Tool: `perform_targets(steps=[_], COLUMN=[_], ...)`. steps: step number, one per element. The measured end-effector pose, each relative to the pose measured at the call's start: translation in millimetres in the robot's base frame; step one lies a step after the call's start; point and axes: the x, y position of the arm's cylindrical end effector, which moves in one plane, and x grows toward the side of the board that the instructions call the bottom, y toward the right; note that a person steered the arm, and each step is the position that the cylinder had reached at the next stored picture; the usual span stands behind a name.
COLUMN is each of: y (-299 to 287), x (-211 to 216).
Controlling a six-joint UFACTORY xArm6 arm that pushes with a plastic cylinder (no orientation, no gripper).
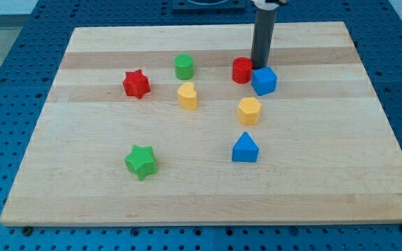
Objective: Move your arm to the left of the red star
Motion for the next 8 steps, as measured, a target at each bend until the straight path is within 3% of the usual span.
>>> perform_targets(steps=[3, 4, 6, 8], y=[-23.0, -43.6, -175.7, -304.3], x=[-0.5, -43.6, -74.3, -43.2])
